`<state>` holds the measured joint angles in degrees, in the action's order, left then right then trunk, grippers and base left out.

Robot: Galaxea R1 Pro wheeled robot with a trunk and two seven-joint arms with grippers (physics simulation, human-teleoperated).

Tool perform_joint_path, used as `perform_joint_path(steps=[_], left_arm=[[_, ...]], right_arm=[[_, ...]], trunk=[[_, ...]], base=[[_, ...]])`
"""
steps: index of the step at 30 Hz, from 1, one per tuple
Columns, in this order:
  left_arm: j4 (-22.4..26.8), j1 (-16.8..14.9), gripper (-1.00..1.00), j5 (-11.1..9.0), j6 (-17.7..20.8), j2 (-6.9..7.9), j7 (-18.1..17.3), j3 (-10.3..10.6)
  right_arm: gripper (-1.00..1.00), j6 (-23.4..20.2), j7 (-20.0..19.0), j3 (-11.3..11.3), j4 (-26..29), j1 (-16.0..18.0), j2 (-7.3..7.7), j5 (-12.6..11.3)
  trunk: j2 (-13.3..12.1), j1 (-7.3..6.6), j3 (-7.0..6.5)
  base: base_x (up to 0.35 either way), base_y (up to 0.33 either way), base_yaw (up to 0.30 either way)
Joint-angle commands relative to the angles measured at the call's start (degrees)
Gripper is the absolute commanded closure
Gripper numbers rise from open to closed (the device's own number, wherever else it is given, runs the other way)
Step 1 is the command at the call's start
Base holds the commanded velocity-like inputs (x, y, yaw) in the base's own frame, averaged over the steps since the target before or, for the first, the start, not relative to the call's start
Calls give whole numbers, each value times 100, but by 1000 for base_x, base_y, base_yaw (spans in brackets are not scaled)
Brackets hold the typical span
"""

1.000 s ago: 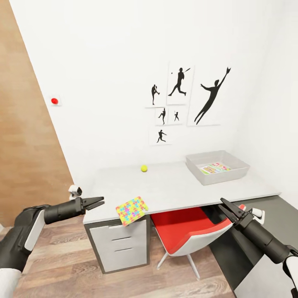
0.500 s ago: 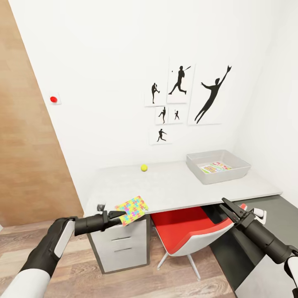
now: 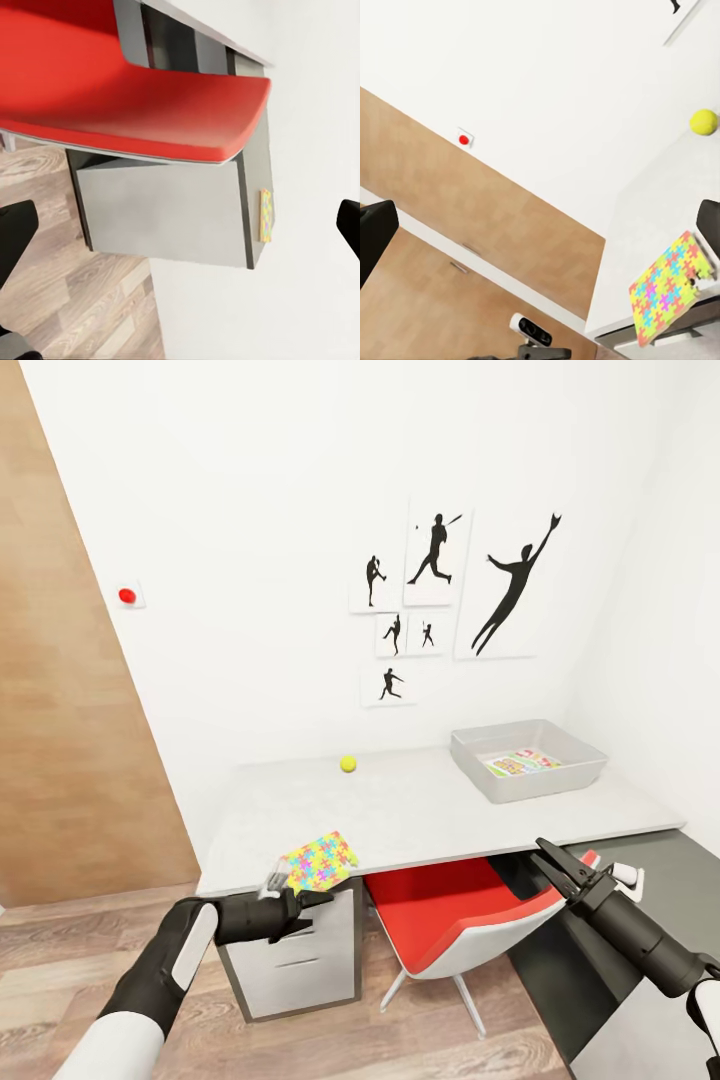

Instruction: Put all the toys in the child's room - the three board games (two on the bed and one on the table), the two jigsaw puzzles on the table, and the tennis ball on the table - inside the toy box on the table in the child's room.

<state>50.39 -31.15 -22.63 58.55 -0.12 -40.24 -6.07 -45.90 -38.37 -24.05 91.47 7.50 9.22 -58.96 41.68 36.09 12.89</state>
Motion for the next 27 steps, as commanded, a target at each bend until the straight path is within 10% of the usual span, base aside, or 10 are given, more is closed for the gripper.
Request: perform_joint_path(steps=[1,27], left_arm=[[-9,-5,-100,18,18,-19,44,-16],[-14,-69,-100,-18,68,-20,116,-334]], right_arm=[[-100,-34,-8,-9,0,5,4,-15],[-100,-33,-4,-40,-85,5,30,-22]], trunk=[[49,24,27],[1092,595,494]], base=[[0,0,0],[0,0,0]])
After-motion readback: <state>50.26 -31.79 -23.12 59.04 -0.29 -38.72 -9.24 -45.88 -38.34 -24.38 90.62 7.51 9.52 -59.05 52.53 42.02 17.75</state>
